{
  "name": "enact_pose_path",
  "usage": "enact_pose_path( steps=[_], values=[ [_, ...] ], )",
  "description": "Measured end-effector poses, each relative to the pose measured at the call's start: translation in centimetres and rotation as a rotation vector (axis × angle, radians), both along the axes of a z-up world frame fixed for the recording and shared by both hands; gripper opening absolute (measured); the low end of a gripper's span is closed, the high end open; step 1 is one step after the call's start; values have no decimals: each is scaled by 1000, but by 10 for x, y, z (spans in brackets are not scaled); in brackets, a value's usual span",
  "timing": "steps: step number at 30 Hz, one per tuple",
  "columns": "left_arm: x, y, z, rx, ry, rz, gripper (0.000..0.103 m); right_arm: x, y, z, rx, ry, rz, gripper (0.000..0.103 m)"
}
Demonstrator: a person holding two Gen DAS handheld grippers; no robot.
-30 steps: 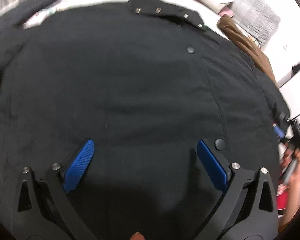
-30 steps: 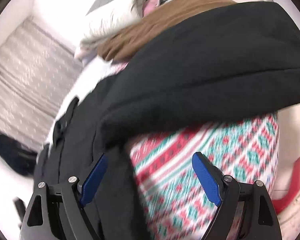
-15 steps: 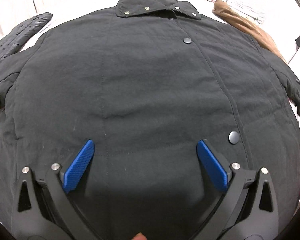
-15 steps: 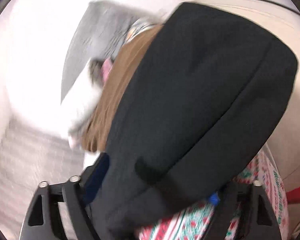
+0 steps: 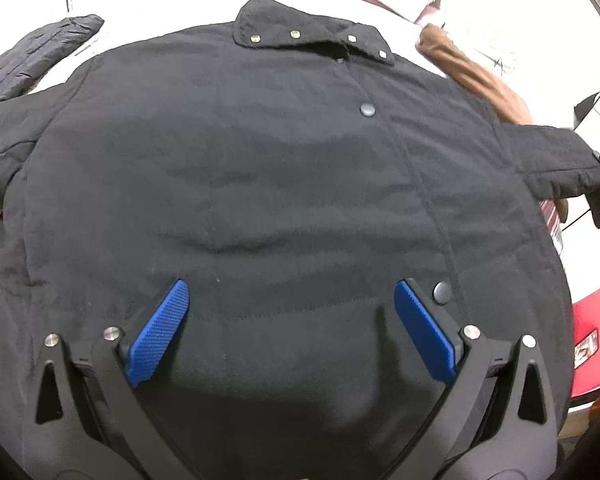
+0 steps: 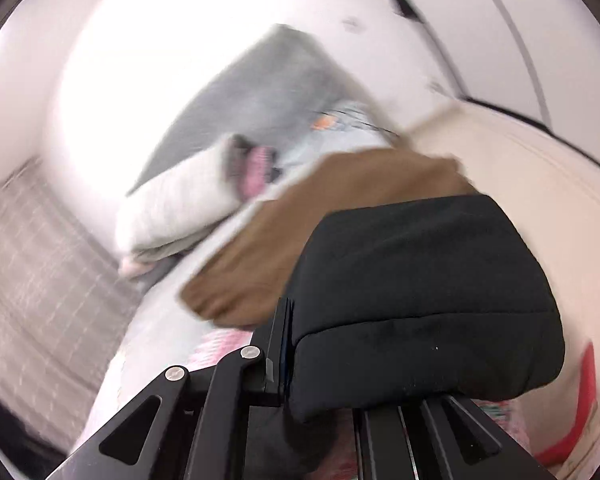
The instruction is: Fold large clothes
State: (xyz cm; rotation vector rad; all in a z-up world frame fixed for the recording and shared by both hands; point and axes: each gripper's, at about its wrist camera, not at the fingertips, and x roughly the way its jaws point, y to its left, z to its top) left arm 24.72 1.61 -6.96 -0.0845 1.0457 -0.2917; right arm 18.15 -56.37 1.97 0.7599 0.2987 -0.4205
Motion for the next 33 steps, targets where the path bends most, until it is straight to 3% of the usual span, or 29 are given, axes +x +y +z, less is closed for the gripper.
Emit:
enact_pose_path(
  steps=[6, 9, 13, 16, 19, 21, 24, 27, 33],
  values=[
    [-3, 6, 19, -31, -86, 8, 102, 36, 112, 58, -222, -13, 263, 9],
    [-5, 8, 26, -44, -115, 12, 102, 52, 183, 60, -338, 35, 421, 9],
    [-4, 12, 26, -45, -113, 19, 102, 76, 278, 30, -464, 153, 629, 11],
    [-2, 13, 23, -48, -100, 25, 102, 90, 321, -22, -426, 297, 759, 20],
    [-2, 12, 22, -52, -95, 20, 102, 104, 334, -82, -343, 487, 872, 32],
    [-2, 14, 22, -60, -101, 18, 102, 92, 338, -98, -355, 501, 901, 42],
    [-1, 18, 22, -145, -92, 2, 102, 69, 344, -88, -411, 463, 930, 61],
    [0, 21, 19, -240, -54, 2, 102, 47, 333, -69, -403, 409, 937, 66],
    [8, -1, 26, -323, -11, -38, 95, 13, 257, -39, -453, 439, 707, 67]
  ],
)
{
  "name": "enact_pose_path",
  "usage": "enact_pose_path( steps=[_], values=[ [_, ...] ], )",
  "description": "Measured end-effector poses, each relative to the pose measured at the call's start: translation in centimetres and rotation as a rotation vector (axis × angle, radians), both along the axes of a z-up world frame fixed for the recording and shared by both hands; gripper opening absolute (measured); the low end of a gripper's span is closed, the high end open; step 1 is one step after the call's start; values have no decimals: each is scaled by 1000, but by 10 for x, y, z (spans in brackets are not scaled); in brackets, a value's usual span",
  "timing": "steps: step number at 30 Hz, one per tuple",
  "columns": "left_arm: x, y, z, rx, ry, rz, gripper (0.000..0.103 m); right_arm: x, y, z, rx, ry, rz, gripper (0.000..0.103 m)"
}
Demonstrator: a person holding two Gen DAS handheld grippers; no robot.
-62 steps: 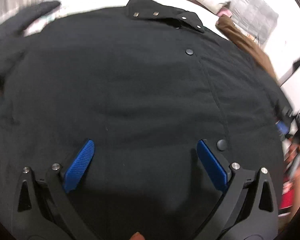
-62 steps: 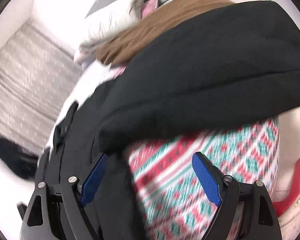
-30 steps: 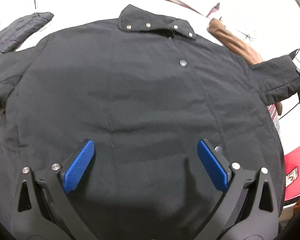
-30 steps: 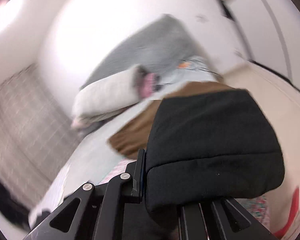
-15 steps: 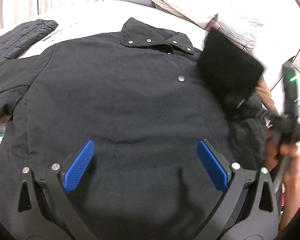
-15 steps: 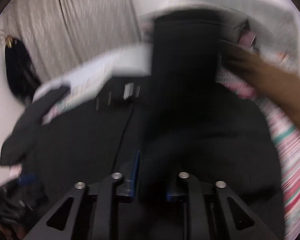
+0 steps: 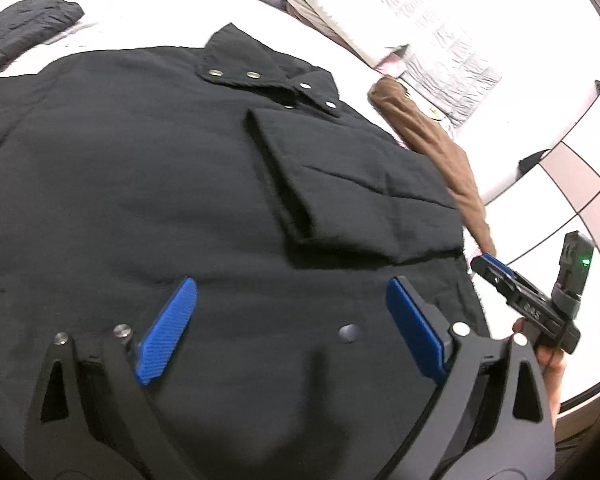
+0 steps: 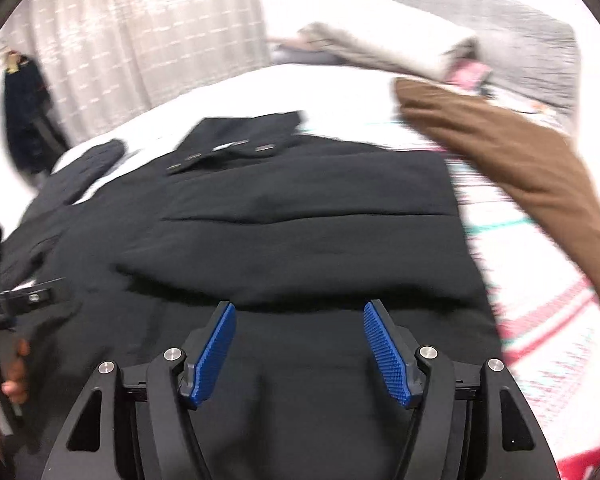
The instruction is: Fold large clothes
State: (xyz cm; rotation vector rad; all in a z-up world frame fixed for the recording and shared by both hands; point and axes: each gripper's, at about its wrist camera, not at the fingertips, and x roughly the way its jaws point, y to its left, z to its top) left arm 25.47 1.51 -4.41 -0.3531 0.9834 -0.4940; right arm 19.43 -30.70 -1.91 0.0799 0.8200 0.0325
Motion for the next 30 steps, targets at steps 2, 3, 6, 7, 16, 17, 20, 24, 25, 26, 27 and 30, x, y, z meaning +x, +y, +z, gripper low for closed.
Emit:
enact_pose_path(
  steps=[2, 3, 6, 7, 16, 17, 20, 24, 25, 26, 27, 30],
  values=[
    [13, -15, -1, -13, 32, -29, 92, -4, -33, 4, 48, -26, -99, 67],
    [22, -24, -4, -17, 52, -45, 88, -3, -51, 3, 108, -37, -152, 67],
    [48, -46, -14, -1, 96, -29, 53, -2, -87, -10, 272, -29, -235, 65],
    [55, -50, -14, 24, 89, -1, 35, -1, -96, -18, 313, -21, -248, 63],
    [61, -38, -18, 263, 2, 189, 27, 6, -100, -25, 286, -57, -292, 45],
    [59, -34, -15, 236, -6, 201, 27, 8, -98, -25, 276, -58, -301, 45],
    [44, -31, 10, 191, -130, 222, 28, 7, -94, -21, 267, -84, -310, 45],
    [40, -48, 26, 135, -258, 134, 47, 10, -87, -15, 257, -123, -282, 45],
    [43, -53, 21, 132, -252, 110, 49, 12, -85, -17, 247, -116, -274, 45],
    [46, -56, 11, 134, -230, 90, 49, 15, -83, -21, 232, -105, -271, 45],
    [52, -57, 3, 146, -202, 81, 49, 18, -83, -26, 222, -91, -271, 45],
    [67, -58, -35, 157, -95, 60, 48, 29, -91, -55, 196, 21, -317, 41]
  ],
)
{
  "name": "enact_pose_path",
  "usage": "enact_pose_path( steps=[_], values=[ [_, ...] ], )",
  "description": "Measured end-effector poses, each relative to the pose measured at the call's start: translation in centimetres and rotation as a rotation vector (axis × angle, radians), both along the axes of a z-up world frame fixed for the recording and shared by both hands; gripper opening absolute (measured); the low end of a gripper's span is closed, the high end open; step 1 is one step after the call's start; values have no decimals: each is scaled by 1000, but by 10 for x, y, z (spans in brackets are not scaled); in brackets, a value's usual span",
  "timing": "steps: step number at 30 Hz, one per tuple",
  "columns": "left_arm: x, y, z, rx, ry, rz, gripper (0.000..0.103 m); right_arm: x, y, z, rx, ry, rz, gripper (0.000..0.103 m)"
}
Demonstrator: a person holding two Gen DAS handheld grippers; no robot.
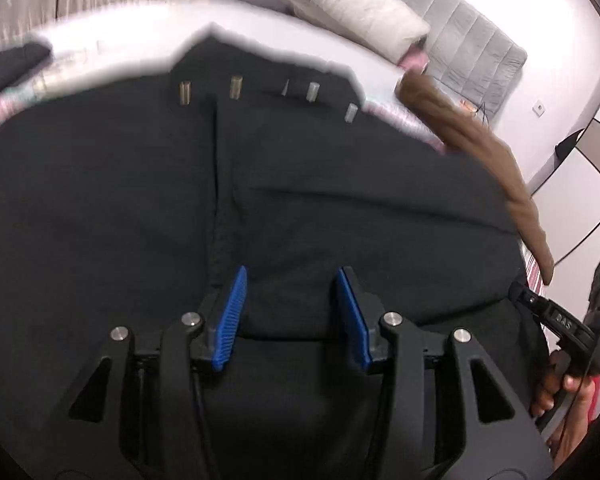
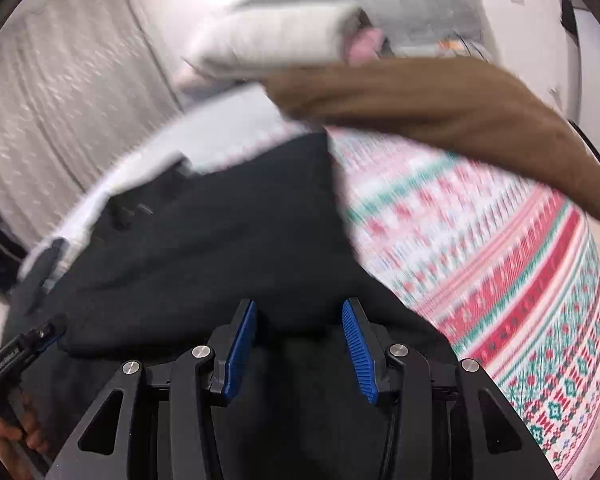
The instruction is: Fold large clothes
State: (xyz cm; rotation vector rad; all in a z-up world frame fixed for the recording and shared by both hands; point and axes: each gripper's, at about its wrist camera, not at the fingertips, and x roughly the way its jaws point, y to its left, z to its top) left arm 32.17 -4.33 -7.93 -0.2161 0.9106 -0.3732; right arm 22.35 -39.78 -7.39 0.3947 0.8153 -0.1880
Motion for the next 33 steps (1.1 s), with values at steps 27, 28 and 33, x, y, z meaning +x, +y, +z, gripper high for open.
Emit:
enact_pose_path(
  steps=[27, 28, 33],
  values=[
    [-99, 233, 72, 24, 78, 397, 97, -53, 60, 93, 74, -20, 75, 86],
    [-103, 254, 65, 13, 85, 439, 97, -54, 64, 89, 69, -11, 83, 86],
    [-125, 336, 38, -39, 86, 632, 97, -45, 74, 74, 33, 31, 112, 86]
  ],
)
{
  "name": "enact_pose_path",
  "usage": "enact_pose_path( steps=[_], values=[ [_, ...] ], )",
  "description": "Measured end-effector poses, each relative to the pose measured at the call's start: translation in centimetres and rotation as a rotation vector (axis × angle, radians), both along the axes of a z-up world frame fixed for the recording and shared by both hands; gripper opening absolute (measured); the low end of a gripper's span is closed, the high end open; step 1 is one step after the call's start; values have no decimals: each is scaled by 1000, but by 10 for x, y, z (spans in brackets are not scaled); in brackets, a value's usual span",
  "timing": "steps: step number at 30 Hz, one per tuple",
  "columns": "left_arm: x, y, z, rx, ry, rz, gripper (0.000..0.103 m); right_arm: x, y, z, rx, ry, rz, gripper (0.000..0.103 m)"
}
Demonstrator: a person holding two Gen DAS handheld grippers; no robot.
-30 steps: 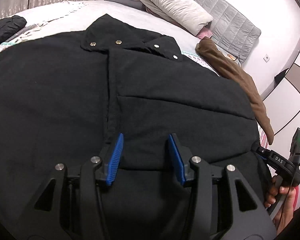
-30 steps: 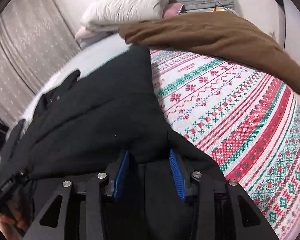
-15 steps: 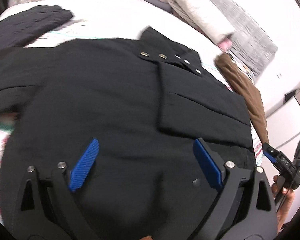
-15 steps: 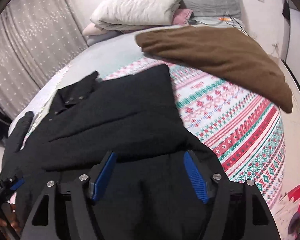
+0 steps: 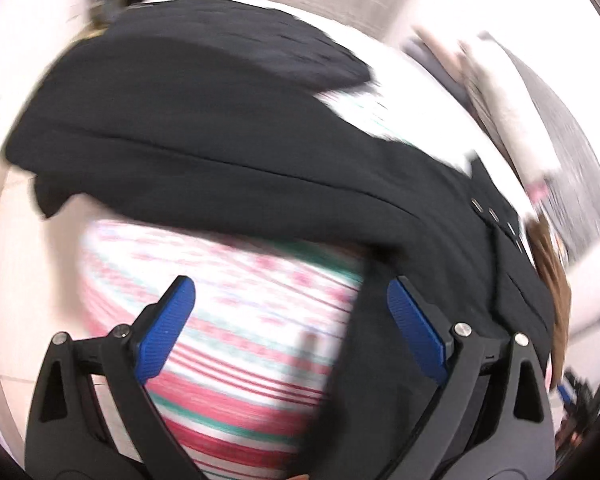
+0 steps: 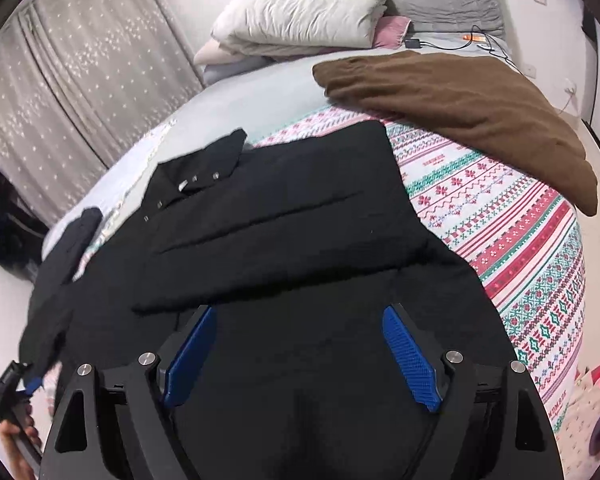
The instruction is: Fold large clothes
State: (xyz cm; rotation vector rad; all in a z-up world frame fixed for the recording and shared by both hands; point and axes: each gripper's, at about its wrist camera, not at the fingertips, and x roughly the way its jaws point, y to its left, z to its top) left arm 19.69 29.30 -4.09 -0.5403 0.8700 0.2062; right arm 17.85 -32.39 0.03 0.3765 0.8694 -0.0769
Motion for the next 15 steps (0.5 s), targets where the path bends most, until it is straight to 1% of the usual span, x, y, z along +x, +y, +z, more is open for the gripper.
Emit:
enact_pose_path(
  steps=[2, 4, 6, 8, 11, 13, 15],
  values=[
    [-12, 36, -9, 5, -22, 89, 97, 4, 4, -7, -34, 21, 7, 86],
    [-21, 63, -16, -8, -44, 153, 97, 7, 7, -13, -51, 36, 21, 86],
    [-28, 86, -21, -36, -70, 201, 96, 9, 8, -17, -42, 46, 30, 86],
    [-33, 108, -25, -59, -98, 243, 92, 11, 8, -21, -18, 53, 34, 86],
    [-33, 127, -28, -79, -138, 286, 86, 13, 6, -26, 9, 61, 33, 86],
    [-32, 134, -30, -96, -169, 300, 81, 14, 7, -28, 7, 69, 33, 86],
    [-26, 136, -31, -94, -192, 311, 78, 14, 7, -30, 4, 75, 34, 86]
  ],
)
